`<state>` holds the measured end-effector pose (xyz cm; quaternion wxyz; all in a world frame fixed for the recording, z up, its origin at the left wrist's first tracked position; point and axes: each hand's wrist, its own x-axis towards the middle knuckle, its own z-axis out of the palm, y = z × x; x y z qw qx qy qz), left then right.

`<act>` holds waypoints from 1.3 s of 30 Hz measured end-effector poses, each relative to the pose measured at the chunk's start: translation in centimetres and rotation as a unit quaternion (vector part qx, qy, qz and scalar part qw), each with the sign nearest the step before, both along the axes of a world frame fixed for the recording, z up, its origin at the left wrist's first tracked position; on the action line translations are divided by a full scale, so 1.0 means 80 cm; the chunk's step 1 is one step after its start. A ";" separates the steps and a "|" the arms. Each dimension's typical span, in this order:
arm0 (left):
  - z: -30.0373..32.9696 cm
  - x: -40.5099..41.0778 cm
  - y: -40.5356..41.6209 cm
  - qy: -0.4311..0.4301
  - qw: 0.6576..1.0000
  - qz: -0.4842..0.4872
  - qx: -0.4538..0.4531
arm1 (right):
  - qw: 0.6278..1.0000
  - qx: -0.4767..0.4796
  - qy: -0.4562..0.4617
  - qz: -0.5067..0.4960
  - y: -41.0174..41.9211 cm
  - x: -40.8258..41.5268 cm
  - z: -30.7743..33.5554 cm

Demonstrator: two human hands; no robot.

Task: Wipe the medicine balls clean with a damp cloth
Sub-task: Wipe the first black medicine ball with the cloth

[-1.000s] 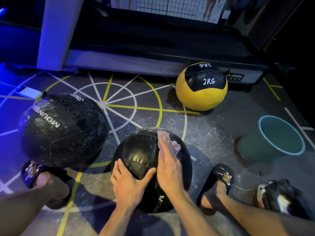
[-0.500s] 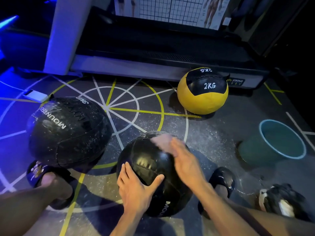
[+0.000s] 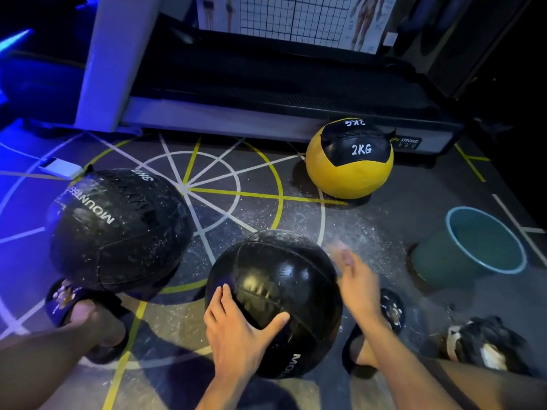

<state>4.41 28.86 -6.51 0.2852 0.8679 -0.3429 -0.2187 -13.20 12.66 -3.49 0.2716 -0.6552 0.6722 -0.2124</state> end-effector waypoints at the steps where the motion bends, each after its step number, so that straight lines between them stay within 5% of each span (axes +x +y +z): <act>1: -0.001 0.001 0.001 0.001 1.000 0.000 -0.004 | 0.999 -0.004 -0.018 -0.047 0.004 -0.009 0.005; 3: -0.003 0.000 0.001 0.007 1.000 0.001 -0.013 | 0.995 -0.015 -0.068 -0.066 0.032 0.002 0.011; 8: -0.016 0.001 -0.001 -0.011 0.999 -0.001 -0.050 | 0.983 -0.074 -0.154 0.068 0.119 0.100 0.008; 13: -0.018 0.014 0.000 0.021 0.997 0.006 -0.071 | 0.935 -0.016 -0.167 0.312 0.101 0.098 0.025; 16: -0.019 0.017 0.006 0.014 0.996 -0.001 -0.086 | 0.936 0.041 -0.331 0.111 0.049 0.066 0.037; 18: -0.022 0.022 0.010 0.019 0.994 -0.012 -0.110 | 0.931 0.028 -0.358 -0.067 0.017 0.026 0.038; 21: -0.024 0.028 0.012 0.049 0.986 -0.038 -0.156 | 0.942 -0.006 -0.274 -0.193 -0.002 -0.031 0.029; 24: -0.025 0.027 0.014 0.077 0.978 -0.078 -0.178 | 0.962 0.026 -0.182 -0.201 -0.001 -0.061 -0.004; 28: -0.024 0.025 0.015 0.070 0.974 -0.094 -0.196 | 0.978 0.119 -0.124 -0.117 0.008 -0.030 -0.022; 32: -0.030 0.022 0.012 0.055 0.975 -0.103 -0.191 | 0.996 0.049 -0.071 -0.029 0.015 0.050 0.009; 36: -0.036 0.027 0.010 0.040 0.976 -0.096 -0.192 | 0.984 -0.028 -0.024 0.174 0.009 0.076 0.016; 39: -0.038 0.026 0.007 0.036 0.976 -0.093 -0.192 | 0.981 0.013 -0.016 0.192 -0.015 0.030 0.011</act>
